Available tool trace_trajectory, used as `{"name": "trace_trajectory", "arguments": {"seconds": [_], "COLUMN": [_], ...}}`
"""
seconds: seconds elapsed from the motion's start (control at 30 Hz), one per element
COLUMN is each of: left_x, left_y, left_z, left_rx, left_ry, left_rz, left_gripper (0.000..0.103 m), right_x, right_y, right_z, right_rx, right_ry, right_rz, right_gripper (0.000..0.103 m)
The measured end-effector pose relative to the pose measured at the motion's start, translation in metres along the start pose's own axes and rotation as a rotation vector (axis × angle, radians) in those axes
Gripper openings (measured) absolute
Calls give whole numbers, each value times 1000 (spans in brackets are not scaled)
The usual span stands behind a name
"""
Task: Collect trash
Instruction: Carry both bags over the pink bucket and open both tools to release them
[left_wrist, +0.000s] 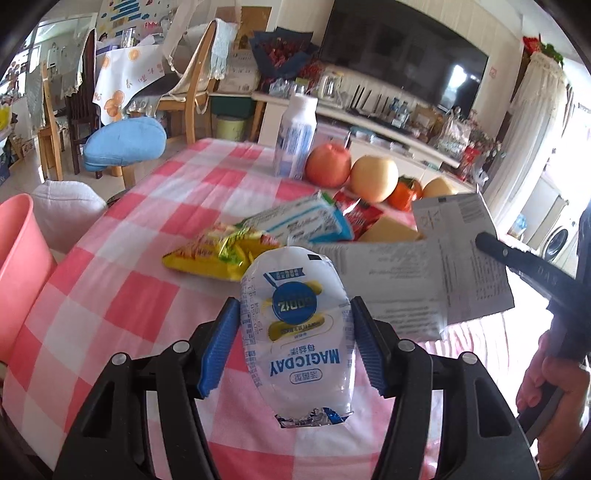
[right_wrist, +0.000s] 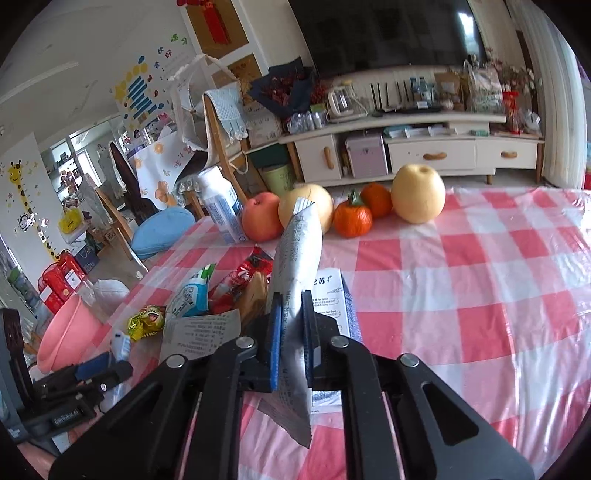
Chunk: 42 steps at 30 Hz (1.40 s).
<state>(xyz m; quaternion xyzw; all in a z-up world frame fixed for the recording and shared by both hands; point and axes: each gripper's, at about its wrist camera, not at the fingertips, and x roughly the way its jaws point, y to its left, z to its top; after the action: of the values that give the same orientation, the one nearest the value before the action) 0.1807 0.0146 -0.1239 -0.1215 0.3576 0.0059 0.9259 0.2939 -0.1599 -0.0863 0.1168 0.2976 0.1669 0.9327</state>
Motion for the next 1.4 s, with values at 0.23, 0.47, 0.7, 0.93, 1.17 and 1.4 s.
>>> {"name": "trace_trajectory", "arguments": {"seconds": [0.23,0.47,0.7,0.93,1.17,1.4], "left_x": [-2,-3,-24,-48,-86,-131], "left_y": [-7,-7,15,61,124,202], "left_z": [17,33,51,67,82,90], "left_rx": [-5,17,-9,-89,-170,-250], "left_ry": [-63,-106,-154,-205,-278,-345], "left_rz": [-41,-85,-95,-39,55,202], "left_gripper": [62,62,62,62,62,62], "right_x": [-30,-50,-53,-45,-34,-22], "right_y": [10,24,55,121,219,321], "right_z": [3,9,13,20,32,34], "right_rx": [-1,-17,-35,-104,-234,-366], "right_ry": [-66,-102,-102,-80,-72,-60], "right_rz": [-6,-47,-22,58,189,317], "right_gripper": [10,10,10,10,10,10]}}
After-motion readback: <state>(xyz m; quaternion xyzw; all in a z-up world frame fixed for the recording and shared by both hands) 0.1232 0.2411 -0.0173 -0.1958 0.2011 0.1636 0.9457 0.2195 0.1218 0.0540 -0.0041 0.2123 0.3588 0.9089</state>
